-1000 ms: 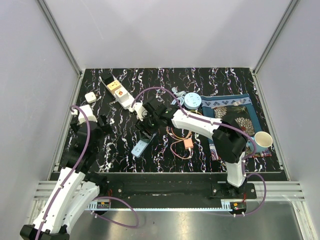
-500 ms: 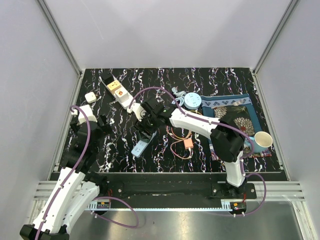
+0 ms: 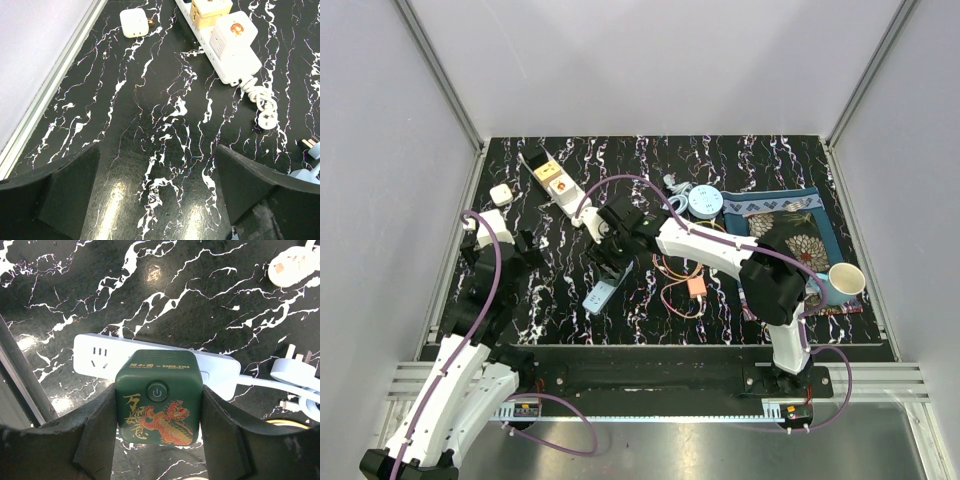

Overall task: Insert the plug
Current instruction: Insert the plug into the socket.

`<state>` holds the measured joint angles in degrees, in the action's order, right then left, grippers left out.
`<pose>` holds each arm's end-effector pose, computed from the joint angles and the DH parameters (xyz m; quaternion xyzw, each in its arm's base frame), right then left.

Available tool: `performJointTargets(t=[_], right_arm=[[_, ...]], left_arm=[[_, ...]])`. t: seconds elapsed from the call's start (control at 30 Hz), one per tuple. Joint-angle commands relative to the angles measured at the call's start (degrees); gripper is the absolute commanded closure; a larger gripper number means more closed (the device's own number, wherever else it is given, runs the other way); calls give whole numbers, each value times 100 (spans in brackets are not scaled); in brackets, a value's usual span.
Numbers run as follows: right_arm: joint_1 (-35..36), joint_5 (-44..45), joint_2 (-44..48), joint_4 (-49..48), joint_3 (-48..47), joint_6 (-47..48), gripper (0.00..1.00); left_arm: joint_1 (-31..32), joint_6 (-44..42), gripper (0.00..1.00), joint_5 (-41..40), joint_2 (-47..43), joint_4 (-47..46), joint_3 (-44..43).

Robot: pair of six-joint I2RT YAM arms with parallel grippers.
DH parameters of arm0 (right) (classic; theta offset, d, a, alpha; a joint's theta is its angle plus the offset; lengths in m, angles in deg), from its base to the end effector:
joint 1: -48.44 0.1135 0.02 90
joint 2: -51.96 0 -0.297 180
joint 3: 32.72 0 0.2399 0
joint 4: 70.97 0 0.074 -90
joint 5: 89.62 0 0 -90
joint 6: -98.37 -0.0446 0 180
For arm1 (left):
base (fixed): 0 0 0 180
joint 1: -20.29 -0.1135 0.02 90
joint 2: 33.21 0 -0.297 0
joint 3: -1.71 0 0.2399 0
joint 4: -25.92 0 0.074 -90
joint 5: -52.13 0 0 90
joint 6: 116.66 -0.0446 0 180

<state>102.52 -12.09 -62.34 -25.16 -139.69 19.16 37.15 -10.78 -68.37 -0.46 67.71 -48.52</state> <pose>0.2566 0.3706 0.2595 -0.5348 0.7776 0.2117 0.2541 0.1037 -0.0078 0.2999 -0.1357 0.8117 0.0645 0.5643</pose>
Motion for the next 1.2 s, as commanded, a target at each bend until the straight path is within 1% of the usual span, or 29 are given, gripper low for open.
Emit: performJointTargets(t=[0.0, 0.07, 0.27, 0.43, 0.73, 0.8, 1.17], right_arm=[[102, 60, -22, 374, -305, -585, 100], [93, 331, -74, 426, -428, -779, 100], [85, 701, -215, 593, -612, -1043, 100], [85, 605, -251, 550, -534, -1184, 100], [85, 448, 83, -74, -209, -1105, 100], [93, 412, 118, -188, -130, -938, 100], [102, 526, 268, -154, 108, -1026, 100]], left_arm=[[19, -94, 1, -175, 47, -244, -108], [10, -94, 1, -158, 56, -244, -108], [10, -94, 1, -140, 82, -244, -108], [19, -94, 1, -132, 91, -244, -108], [19, -103, 1, -149, 109, -244, -108], [19, -103, 1, -158, 109, -244, -108], [19, -103, 1, -167, 109, -244, -108]])
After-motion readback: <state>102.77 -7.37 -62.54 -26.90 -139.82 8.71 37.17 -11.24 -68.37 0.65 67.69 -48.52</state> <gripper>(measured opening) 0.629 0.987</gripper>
